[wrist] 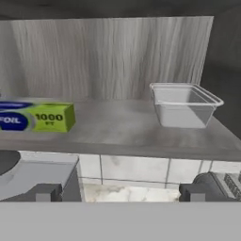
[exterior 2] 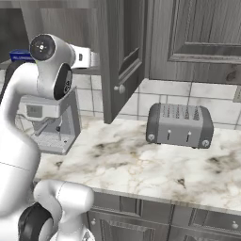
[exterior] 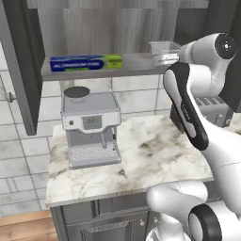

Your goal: Retrieve the tupperware and aluminum foil from the cabinet and place them on the dining counter near the plate with carrot and steak to prepare for storing leftovers.

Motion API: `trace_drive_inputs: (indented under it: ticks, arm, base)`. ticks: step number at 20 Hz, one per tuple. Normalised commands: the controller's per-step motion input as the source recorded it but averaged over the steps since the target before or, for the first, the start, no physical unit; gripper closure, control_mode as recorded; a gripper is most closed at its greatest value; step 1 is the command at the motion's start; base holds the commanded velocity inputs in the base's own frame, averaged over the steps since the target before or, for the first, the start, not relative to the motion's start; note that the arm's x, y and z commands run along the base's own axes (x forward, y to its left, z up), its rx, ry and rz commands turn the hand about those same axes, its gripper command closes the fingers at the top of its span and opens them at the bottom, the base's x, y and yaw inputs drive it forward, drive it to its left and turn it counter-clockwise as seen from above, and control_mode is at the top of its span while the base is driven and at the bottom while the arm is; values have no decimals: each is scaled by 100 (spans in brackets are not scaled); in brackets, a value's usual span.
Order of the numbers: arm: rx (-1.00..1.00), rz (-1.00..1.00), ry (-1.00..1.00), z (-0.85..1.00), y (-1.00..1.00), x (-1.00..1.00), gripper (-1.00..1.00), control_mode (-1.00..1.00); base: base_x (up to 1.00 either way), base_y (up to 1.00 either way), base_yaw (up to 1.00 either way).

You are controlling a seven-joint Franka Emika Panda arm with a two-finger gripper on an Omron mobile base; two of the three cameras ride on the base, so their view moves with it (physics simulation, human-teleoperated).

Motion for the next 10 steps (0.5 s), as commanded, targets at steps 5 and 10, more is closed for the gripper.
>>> trace_drive_inputs:
  ticks: [5,10]
  arm:
    - [0,-3,2,35,-11,32,-100,-100]
    - [0,-1,2,0,-10,34,-100,-100]
  base:
    - [0,0,0]
    - [0,0,0]
